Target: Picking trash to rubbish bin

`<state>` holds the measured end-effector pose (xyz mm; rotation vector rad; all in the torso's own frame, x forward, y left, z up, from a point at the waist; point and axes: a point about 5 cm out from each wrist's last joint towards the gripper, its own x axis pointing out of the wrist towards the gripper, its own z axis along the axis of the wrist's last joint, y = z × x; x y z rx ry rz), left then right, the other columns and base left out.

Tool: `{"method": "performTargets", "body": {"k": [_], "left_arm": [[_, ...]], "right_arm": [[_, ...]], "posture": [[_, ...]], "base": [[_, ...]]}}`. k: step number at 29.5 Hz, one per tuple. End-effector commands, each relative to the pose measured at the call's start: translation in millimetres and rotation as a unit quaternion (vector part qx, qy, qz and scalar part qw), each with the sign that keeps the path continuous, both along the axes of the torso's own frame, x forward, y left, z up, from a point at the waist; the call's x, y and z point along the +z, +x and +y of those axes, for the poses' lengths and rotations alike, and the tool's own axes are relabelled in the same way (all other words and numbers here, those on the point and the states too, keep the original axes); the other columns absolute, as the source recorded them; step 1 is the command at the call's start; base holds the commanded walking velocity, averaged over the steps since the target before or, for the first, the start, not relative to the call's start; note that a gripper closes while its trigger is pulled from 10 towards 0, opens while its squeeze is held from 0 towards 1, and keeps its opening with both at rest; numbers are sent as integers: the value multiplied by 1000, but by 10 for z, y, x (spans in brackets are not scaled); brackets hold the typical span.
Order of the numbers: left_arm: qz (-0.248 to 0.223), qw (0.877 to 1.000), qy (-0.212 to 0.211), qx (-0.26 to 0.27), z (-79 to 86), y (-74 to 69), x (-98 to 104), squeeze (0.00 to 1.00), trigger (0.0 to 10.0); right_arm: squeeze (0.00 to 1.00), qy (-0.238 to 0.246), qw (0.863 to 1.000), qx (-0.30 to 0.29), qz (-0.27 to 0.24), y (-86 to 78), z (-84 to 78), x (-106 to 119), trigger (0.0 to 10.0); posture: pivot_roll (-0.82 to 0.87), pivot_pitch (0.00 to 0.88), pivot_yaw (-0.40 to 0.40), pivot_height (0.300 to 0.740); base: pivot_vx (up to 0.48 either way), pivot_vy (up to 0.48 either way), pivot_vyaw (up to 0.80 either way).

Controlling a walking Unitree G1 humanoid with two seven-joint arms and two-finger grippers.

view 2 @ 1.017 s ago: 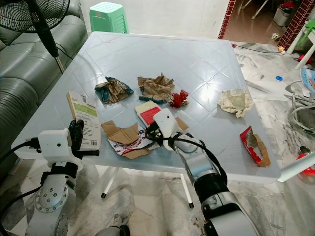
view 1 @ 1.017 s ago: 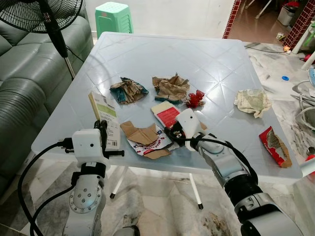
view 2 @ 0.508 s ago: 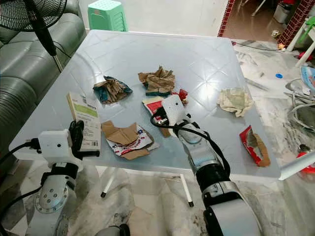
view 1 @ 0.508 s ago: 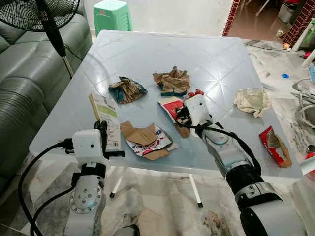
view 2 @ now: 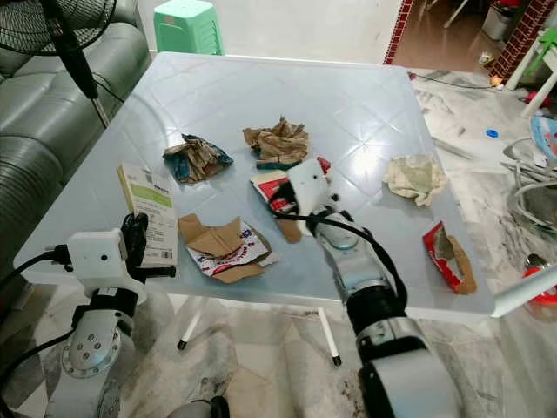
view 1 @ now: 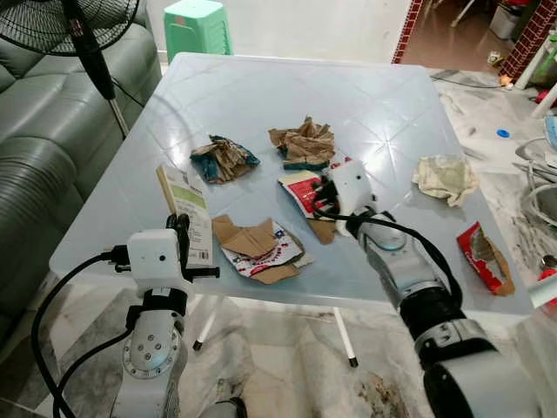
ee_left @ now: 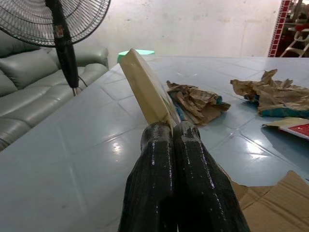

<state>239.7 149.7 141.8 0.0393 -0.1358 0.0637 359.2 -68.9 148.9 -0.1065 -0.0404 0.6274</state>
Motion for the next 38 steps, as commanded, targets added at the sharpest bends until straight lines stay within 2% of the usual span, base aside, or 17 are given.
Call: {"method": "performTargets", "body": {"k": [1, 7, 8, 9, 11, 12, 13, 18, 21, 25, 27, 36, 37, 38], "left_arm": [[0, 1000, -2, -1, -11, -9, 8, 0, 0], [0, 1000, 0, 1, 8, -15, 11, 0, 0], [0, 1000, 0, 1, 9, -13, 8, 0, 0], [0, 1000, 0, 1, 9, -13, 8, 0, 0], [1, 1000, -1, 0, 3, -7, 6, 0, 0], [1, 1000, -1, 0, 3, -7, 6, 0, 0], [0, 1000, -2, -2, -10, 1, 5, 0, 0], [0, 1000, -2, -2, -9, 1, 8, 0, 0], [0, 1000, -2, 0, 6, -5, 7, 0, 0], [0, 1000, -2, -2, -1, 2, 6, 0, 0], [-1, 1000, -4, -4, -18, 7, 6, 0, 0], [0, 1000, -3, -3, -8, -4, 7, 0, 0], [0, 1000, -3, -3, -6, -5, 8, 0, 0], [0, 1000, -3, -3, -4, -5, 8, 0, 0]], "right_arm": [[1000, 17, 999, 33, 1, -46, 52, 64, 10000], [1000, 42, 994, 98, 14, -216, 60, 120, 10000], [1000, 37, 991, 127, 22, -297, 24, 114, 10000], [1000, 37, 991, 127, 22, -297, 24, 114, 10000], [1000, 21, 986, 161, 33, -412, -41, 80, 10000], [1000, 21, 986, 161, 33, -412, -41, 80, 10000], [1000, 0, 987, 159, 36, -457, -130, 22, 10000], [1000, -11, 987, 160, 33, -530, -212, 32, 10000], [1000, -44, 984, 171, 37, -660, -328, 8, 10000], [1000, -65, 980, 186, 38, -751, -361, -26, 10000], [1000, -83, 976, 197, 26, -816, -324, -70, 10000], [1000, -83, 976, 200, -8, -853, -59, -93, 10000], [627, -84, 976, 199, -15, -854, -12, -97, 10000], [627, -85, 976, 197, -20, -854, 16, -99, 10000]], "posture": [[31, 118, -66, 740], [29, 120, -66, 740], [18, 123, -66, 740], [18, 123, -66, 740], [14, 123, -65, 740], [14, 123, -65, 740], [12, 123, -65, 740], [14, 125, -66, 740], [6, 127, -67, 740], [-2, 128, -67, 740], [-3, 128, -67, 740], [8, 129, -64, 740], [10, 128, -63, 740], [10, 128, -63, 740]], "base": [[0, 0, 0], [0, 0, 0], [0, 0, 0], [0, 0, 0], [0, 0, 0], [0, 0, 0], [0, 0, 0], [0, 0, 0], [0, 0, 0], [0, 0, 0], [0, 0, 0], [0, 0, 0], [0, 0, 0], [0, 0, 0]]}}
